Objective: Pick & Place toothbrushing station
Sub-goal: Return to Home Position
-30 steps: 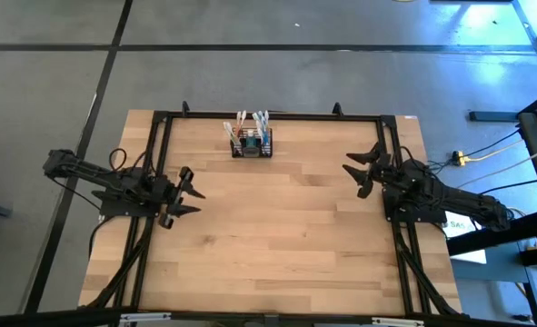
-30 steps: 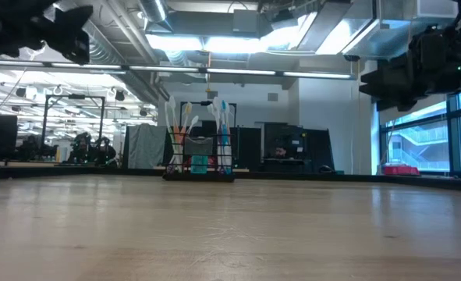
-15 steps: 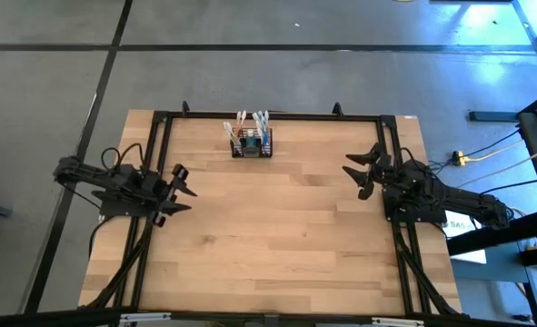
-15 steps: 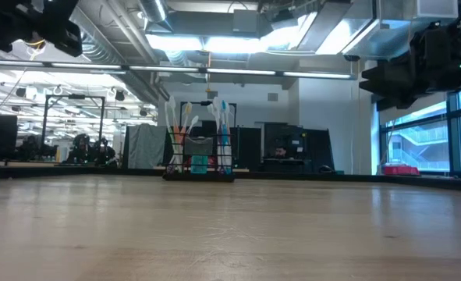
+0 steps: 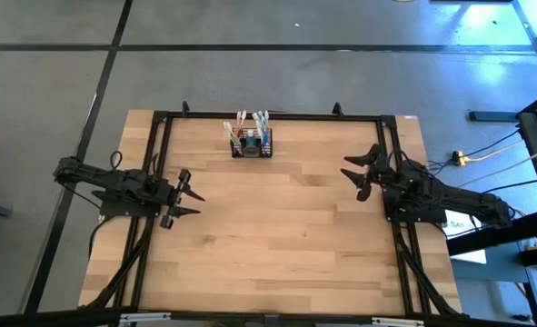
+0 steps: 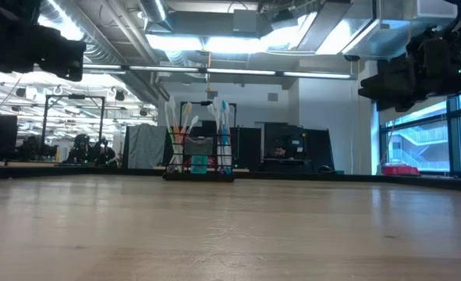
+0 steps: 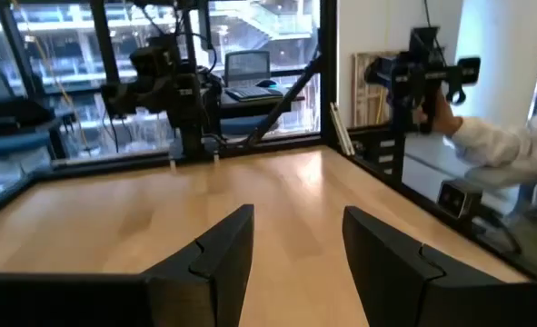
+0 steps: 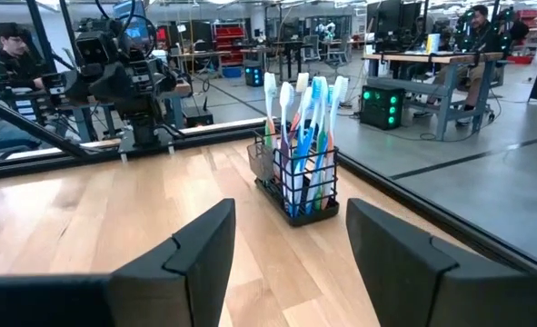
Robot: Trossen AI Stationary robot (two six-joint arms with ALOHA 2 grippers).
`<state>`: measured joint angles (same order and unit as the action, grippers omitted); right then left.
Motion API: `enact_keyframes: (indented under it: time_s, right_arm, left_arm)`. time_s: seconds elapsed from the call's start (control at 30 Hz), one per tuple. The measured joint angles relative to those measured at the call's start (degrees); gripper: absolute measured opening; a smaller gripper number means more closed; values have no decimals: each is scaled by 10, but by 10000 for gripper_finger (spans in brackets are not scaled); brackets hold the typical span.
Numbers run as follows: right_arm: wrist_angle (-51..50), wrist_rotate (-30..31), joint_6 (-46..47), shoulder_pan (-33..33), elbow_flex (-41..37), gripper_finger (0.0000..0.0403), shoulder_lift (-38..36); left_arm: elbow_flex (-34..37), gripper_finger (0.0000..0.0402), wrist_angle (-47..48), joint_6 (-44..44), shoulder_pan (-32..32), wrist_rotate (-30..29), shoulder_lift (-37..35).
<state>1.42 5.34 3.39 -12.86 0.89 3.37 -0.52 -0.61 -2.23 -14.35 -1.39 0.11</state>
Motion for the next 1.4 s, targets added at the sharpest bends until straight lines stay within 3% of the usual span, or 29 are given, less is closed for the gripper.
enact_keyframes:
  time_s: [0.57,0.83,1.4]
  right_arm:
    - [3,0,-10,0,0,215,10]
    - [3,-2,-10,0,0,215,10]
    - [3,-2,-10,0,0,215,10]
  left_arm:
    - [0,166,-9,-16,0,-6,11]
    - [0,166,-9,103,-2,-6,11]
    - [0,166,-9,105,-2,-5,11]
